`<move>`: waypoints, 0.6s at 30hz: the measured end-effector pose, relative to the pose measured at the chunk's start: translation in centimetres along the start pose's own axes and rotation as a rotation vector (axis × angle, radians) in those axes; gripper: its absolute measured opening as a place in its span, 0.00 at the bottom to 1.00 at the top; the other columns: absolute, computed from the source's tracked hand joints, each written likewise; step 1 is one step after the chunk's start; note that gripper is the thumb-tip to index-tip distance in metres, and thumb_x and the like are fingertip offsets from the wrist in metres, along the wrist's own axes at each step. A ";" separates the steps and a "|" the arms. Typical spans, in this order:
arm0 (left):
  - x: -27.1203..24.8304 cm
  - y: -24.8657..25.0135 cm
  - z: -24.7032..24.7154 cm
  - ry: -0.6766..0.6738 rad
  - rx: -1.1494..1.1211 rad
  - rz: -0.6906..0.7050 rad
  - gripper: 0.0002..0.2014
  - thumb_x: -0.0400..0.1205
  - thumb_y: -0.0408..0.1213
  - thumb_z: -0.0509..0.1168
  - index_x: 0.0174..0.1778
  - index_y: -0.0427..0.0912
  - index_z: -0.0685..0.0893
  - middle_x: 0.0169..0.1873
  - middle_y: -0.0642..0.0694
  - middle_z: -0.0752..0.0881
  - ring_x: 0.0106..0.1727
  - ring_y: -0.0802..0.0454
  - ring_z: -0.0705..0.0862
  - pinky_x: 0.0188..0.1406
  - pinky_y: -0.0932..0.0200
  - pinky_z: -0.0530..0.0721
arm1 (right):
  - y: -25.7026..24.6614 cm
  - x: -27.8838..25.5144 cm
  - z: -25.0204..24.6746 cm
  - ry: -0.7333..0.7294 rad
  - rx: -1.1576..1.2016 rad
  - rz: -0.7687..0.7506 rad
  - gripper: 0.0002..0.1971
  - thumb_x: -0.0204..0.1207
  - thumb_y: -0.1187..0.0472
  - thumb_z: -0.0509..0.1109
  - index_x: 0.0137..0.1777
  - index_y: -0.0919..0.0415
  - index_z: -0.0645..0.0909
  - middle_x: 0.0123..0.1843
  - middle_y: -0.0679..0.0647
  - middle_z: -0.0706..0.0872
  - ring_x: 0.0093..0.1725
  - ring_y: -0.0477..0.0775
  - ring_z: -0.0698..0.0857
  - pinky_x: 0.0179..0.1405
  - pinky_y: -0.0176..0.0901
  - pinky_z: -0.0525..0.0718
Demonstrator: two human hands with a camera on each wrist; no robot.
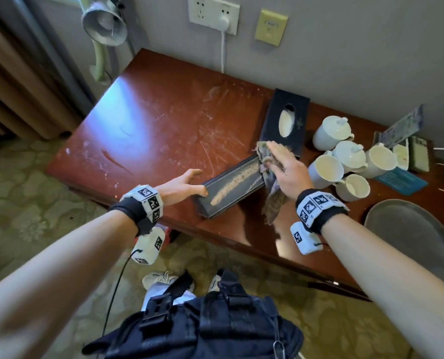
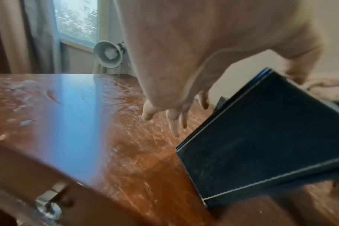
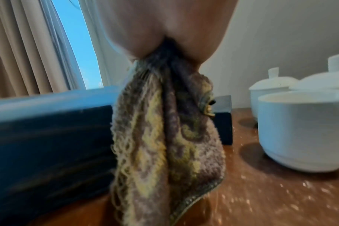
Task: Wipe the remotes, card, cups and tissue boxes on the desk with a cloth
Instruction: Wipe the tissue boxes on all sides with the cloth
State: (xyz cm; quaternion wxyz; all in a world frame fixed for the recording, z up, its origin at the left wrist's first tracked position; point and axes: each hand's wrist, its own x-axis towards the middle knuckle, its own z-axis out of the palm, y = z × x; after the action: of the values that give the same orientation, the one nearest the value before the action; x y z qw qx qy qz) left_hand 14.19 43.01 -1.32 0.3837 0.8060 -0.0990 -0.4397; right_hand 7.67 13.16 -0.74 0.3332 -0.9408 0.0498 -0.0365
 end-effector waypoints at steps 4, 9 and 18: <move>-0.6 -0.1 -0.3 0.206 0.226 0.077 0.44 0.69 0.64 0.70 0.80 0.56 0.63 0.81 0.49 0.68 0.80 0.47 0.69 0.84 0.34 0.44 | -0.8 1.6 2.0 0.020 -0.100 0.020 0.24 0.88 0.57 0.57 0.84 0.52 0.64 0.87 0.52 0.59 0.87 0.54 0.51 0.84 0.45 0.40; -1.3 1.3 1.3 0.323 0.620 0.091 0.52 0.70 0.63 0.76 0.82 0.44 0.58 0.77 0.43 0.71 0.76 0.44 0.74 0.84 0.34 0.44 | -2.7 3.5 3.5 0.016 -0.225 0.057 0.26 0.86 0.45 0.56 0.82 0.49 0.67 0.87 0.51 0.57 0.87 0.55 0.47 0.85 0.57 0.42; -0.9 1.0 -1.9 0.347 0.548 0.077 0.45 0.69 0.50 0.79 0.79 0.49 0.65 0.71 0.45 0.78 0.70 0.41 0.79 0.81 0.29 0.48 | -6.7 1.5 6.4 -0.132 -0.182 -0.224 0.27 0.87 0.53 0.58 0.85 0.51 0.59 0.87 0.52 0.56 0.86 0.53 0.52 0.85 0.50 0.44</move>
State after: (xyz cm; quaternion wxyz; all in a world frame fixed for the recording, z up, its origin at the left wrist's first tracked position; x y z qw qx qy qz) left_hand 15.30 43.75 0.54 0.1798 0.9379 -0.1773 -0.2377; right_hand 10.28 22.14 -1.48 0.2429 -0.9672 -0.0742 -0.0069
